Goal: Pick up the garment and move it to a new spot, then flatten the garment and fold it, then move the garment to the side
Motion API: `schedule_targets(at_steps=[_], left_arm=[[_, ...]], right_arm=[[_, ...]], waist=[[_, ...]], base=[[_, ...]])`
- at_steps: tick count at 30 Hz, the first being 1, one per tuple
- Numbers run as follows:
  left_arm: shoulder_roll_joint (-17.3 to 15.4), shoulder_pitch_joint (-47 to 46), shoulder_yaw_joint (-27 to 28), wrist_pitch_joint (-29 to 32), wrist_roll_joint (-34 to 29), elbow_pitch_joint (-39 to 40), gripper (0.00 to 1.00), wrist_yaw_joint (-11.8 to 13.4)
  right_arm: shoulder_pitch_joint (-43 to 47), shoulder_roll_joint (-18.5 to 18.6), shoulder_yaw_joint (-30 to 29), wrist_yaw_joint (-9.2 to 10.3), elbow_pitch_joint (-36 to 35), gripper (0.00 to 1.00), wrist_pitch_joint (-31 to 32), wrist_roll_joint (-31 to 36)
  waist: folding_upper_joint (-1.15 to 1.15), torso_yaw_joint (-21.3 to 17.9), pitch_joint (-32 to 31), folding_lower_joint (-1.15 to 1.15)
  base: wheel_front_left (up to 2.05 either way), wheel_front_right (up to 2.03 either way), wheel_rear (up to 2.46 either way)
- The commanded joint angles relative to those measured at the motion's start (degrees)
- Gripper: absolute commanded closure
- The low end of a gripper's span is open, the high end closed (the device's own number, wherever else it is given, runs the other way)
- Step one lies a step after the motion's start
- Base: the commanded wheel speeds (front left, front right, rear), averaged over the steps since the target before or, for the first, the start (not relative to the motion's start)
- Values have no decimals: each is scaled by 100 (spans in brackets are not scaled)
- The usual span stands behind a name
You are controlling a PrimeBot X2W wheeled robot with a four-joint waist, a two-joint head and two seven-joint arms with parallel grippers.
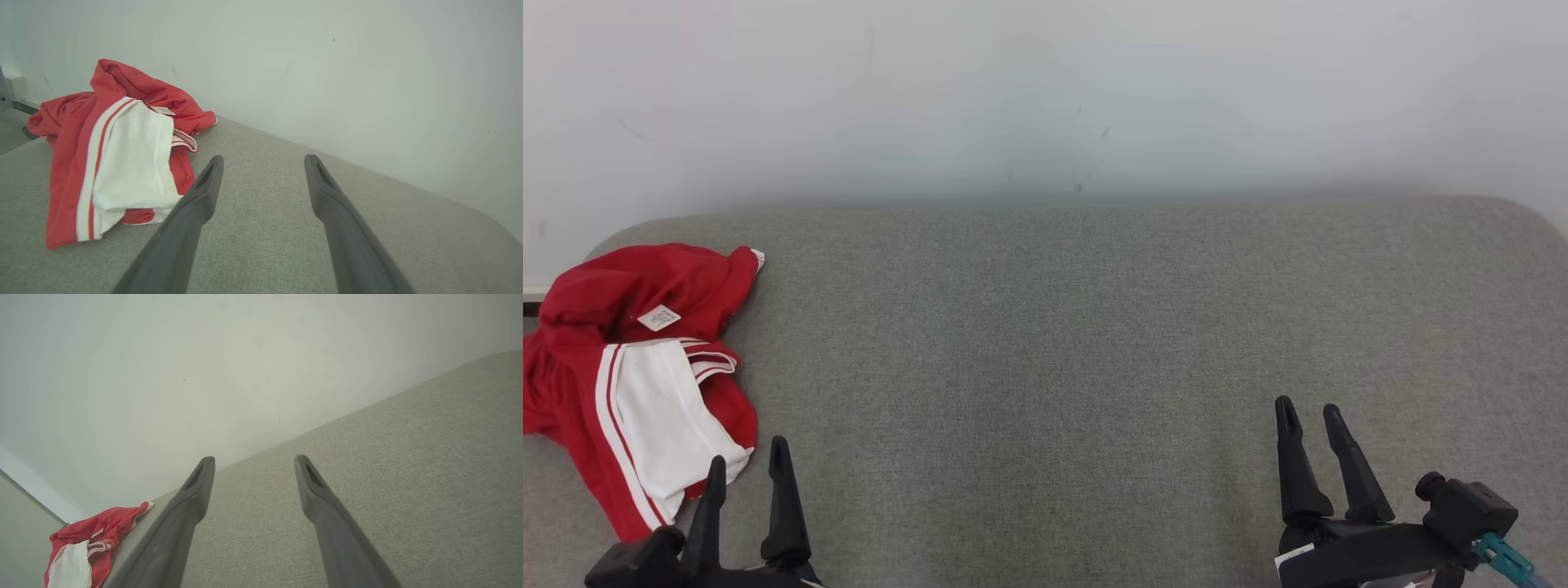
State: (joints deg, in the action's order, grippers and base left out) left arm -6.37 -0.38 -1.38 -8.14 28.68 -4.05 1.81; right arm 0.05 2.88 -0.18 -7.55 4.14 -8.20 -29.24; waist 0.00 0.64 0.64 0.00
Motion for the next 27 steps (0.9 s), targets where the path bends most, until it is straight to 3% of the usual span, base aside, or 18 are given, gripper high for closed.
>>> schedule_targets(at_steps=[1, 23, 27], left_arm=[[-44, 12, -20, -60, -142, 87, 0, 23], [-150, 164, -121, -369, -1385, 209, 0, 149], [-191, 165, -165, -418, -1559, 171, 0, 74]], right_arm=[[-4, 1, 11, 7, -91, 0, -58, 152], [117, -1, -20, 9, -268, 0, -368, 1568], [140, -1, -45, 9, -289, 0, -416, 1787]], waist=[[0, 1, -1, 0], [0, -8, -1, 0], [0, -5, -12, 0]], base=[[0, 0, 0], [0, 0, 0], [0, 0, 0]])
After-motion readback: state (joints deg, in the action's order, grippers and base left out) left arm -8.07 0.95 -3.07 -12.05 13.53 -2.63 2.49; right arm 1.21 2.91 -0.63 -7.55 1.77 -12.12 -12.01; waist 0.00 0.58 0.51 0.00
